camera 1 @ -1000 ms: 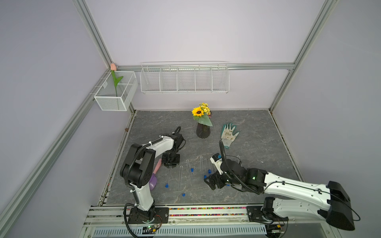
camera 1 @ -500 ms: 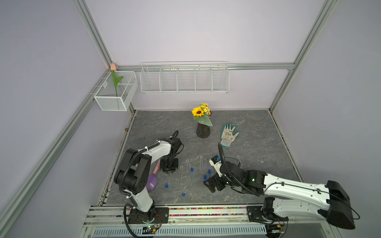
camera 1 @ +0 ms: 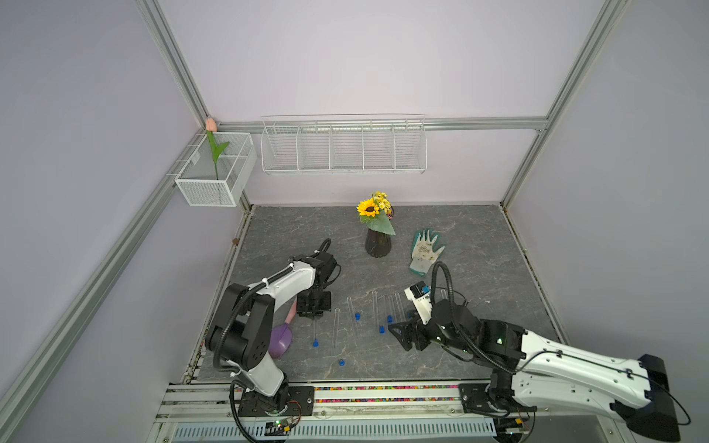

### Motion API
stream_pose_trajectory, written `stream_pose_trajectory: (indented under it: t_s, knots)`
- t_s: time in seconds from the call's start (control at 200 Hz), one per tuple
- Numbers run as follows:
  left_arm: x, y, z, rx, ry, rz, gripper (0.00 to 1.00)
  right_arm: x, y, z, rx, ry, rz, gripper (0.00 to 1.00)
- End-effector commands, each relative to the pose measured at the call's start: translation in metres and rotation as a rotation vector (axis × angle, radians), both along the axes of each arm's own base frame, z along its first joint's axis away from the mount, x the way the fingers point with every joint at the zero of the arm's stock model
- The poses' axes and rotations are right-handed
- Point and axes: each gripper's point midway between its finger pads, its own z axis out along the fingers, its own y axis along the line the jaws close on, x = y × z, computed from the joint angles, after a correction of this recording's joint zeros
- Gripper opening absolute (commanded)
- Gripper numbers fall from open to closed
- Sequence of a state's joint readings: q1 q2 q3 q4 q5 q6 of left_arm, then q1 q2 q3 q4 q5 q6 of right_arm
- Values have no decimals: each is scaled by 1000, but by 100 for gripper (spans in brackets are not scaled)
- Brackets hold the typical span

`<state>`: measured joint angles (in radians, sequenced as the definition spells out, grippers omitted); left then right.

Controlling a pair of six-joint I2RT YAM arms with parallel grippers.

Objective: Remove stoppers from test tubes
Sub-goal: Pick up the test tube at the center of the board.

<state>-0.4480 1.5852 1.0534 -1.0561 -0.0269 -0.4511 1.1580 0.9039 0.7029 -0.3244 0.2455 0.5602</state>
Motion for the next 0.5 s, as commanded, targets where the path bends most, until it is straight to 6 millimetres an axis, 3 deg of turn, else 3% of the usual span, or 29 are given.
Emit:
stream_pose_trajectory:
  t_s: [0.0,0.14,0.29,0.445,0.46,0.495]
  knots:
    - [23,-7,64,-127,-184,20,2,23,-13,22,-5,-99,-115,89]
    - [42,-22,141,-397,-456,117,0,29,-13,38,-9,-150,-108,89]
    - [52,-47,209,-762,-725,226,0,25,-2,47,7,-120,-48,89]
    - [53,-48,255,-1070,-900,378,0,22,13,54,25,-101,25,89]
    - [53,-48,257,-1088,-910,387,0,23,16,66,55,-109,29,89]
    - [52,-46,263,-1121,-939,394,0,24,19,73,82,-107,41,89]
